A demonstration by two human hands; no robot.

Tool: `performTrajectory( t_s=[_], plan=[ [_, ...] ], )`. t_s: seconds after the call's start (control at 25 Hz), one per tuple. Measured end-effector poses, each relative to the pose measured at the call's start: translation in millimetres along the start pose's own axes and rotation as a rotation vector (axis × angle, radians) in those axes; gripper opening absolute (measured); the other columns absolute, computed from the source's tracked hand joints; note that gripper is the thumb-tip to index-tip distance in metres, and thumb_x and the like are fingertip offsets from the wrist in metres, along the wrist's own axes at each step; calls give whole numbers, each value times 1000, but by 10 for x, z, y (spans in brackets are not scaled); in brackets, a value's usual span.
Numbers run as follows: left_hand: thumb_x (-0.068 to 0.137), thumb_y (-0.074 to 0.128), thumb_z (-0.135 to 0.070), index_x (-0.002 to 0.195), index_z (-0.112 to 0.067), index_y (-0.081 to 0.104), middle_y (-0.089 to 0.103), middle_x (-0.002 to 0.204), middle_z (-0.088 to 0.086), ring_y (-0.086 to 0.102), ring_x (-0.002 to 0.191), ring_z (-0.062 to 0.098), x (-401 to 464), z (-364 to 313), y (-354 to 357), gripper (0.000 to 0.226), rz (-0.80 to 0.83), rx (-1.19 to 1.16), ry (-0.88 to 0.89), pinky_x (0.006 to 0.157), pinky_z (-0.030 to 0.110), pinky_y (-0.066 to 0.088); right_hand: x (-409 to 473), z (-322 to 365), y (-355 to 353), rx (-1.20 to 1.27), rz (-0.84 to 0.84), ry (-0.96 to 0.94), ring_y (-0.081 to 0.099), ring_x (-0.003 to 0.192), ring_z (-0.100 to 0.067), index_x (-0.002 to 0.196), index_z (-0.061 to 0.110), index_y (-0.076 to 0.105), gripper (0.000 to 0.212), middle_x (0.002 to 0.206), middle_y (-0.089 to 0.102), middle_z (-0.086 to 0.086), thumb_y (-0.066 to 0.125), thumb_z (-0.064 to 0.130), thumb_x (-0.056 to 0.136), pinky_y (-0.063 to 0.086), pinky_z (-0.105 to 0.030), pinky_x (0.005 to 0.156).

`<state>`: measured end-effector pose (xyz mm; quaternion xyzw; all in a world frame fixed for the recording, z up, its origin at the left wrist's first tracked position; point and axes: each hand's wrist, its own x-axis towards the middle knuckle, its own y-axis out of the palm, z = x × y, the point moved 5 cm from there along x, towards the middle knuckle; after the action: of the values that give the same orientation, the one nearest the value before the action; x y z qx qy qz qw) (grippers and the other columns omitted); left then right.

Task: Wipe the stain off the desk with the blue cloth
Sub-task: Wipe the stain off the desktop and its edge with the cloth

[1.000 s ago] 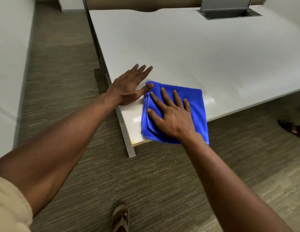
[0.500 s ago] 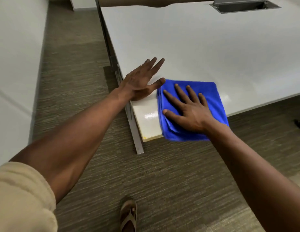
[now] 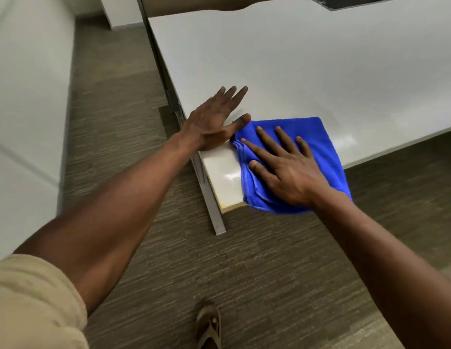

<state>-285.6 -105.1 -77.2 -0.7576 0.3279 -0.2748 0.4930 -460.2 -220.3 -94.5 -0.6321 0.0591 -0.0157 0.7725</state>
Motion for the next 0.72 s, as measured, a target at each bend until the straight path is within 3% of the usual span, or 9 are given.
performTrajectory(
  t_s=[0.12, 0.32, 0.48, 0.6, 0.72],
  plan=[
    [92, 19, -78, 161, -46, 3, 7, 172, -9, 5, 158, 11, -3, 0, 17, 78, 10, -1, 2, 129, 39, 10, -177, -132, -106, 26, 7, -219, -6, 162, -13, 156, 64, 6, 60, 171, -2, 27, 10, 73, 97, -1, -46, 131],
    [93, 19, -80, 161, -47, 0, 5, 173, -8, 5, 159, 12, 3, 32, 27, 78, -5, -5, -7, 129, 41, 11, -249, -263, -98, -58, -20, -332, -3, 163, -17, 162, 54, 12, 69, 173, 2, 22, 22, 77, 98, 7, -54, 131],
    [95, 21, -78, 161, -46, 1, 5, 173, -7, 4, 159, 12, 24, 25, 25, 76, -2, -10, 1, 128, 39, 11, -341, -257, 22, -164, -253, -430, 19, 161, -26, 164, 37, 28, 68, 173, 22, 7, 31, 67, 103, 21, -59, 127],
    [95, 21, -78, 161, -46, 3, 7, 173, -6, 5, 159, 12, 49, 55, 35, 76, -15, -16, -1, 127, 40, 12, -410, -196, 143, -154, -479, -401, 36, 155, -28, 159, 31, 43, 66, 167, 38, 2, 34, 66, 104, 31, -59, 121],
    [92, 19, -81, 161, -47, 5, 9, 173, -6, 5, 159, 12, 74, 63, 31, 79, -24, -23, 17, 126, 39, 13, -457, -86, 243, -67, -578, -331, 43, 150, -27, 153, 30, 51, 64, 161, 47, 2, 35, 66, 104, 34, -58, 118]
  ],
)
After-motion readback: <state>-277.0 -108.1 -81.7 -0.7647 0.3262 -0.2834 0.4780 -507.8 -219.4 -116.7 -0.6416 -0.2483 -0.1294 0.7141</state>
